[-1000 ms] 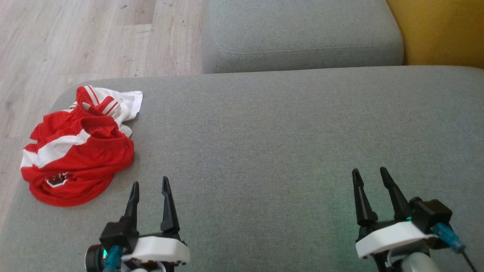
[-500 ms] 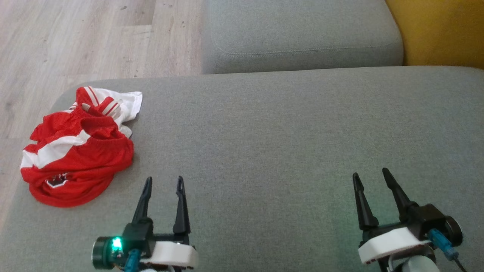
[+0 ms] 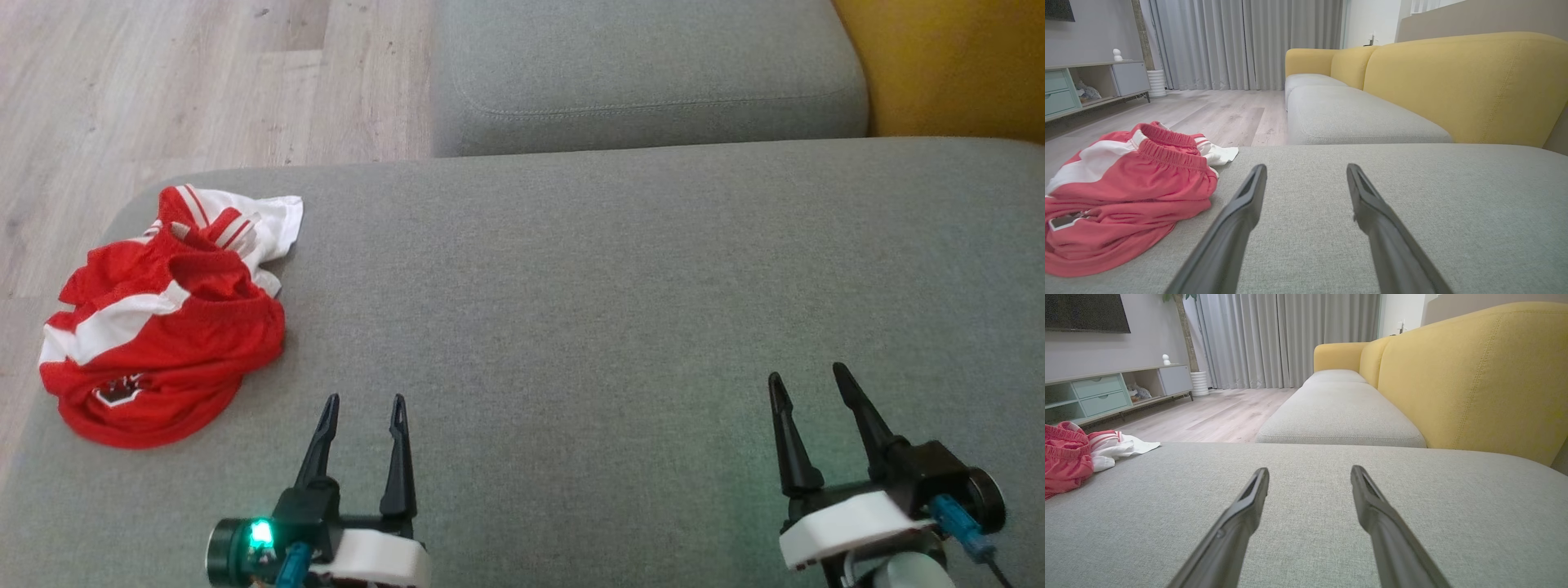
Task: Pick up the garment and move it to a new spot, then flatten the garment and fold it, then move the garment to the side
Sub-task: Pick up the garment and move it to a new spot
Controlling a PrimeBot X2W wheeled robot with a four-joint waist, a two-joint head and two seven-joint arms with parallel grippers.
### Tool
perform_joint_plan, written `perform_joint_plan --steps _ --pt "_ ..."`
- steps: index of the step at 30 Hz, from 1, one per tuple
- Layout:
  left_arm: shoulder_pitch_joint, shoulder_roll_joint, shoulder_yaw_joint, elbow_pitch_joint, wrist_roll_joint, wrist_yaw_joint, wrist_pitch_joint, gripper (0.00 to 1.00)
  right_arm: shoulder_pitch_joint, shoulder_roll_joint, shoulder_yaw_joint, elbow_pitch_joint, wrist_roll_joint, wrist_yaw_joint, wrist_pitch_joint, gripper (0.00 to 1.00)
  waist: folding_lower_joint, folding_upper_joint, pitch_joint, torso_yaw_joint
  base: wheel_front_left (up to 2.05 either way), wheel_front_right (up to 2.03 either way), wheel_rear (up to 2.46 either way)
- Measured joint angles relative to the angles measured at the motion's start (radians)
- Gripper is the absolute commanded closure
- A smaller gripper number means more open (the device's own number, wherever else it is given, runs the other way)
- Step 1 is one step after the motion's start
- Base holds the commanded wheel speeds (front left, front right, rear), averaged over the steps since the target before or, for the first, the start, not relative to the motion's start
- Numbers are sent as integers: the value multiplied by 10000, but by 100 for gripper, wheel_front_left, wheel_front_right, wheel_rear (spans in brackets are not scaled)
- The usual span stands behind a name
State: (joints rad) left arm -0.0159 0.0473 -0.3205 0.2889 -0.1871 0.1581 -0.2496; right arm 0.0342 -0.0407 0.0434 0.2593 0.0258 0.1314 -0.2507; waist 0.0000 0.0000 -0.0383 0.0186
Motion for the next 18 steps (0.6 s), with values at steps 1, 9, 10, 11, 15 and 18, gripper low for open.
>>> perform_joint_plan --steps 1,9,10,11,15,18 --pt "-1 0 0 8 0 0 0 0 0 0 -10 4 -4 0 0 0 0 0 9 4 0 0 0" --pt "-361 -2 -4 82 23 111 0 0 12 -2 -265 8 -10 0 0 0 0 0 105 623 0 0 0" --pt "-406 -6 10 96 33 174 -2 0 12 -4 -288 8 -10 0 0 0 0 0 122 765 0 0 0" --pt "-426 -4 29 96 35 184 -13 0 13 -2 -291 6 -12 0 -2 0 0 0 141 924 0 0 0" --pt "-422 -4 234 96 35 267 -25 0 9 -2 -389 0 -75 0 -2 0 0 0 228 1664 0 0 0" --pt "-420 4 420 31 128 267 -25 0 -3 -2 -525 -4 -159 0 -2 0 0 0 304 2332 0 0 0"
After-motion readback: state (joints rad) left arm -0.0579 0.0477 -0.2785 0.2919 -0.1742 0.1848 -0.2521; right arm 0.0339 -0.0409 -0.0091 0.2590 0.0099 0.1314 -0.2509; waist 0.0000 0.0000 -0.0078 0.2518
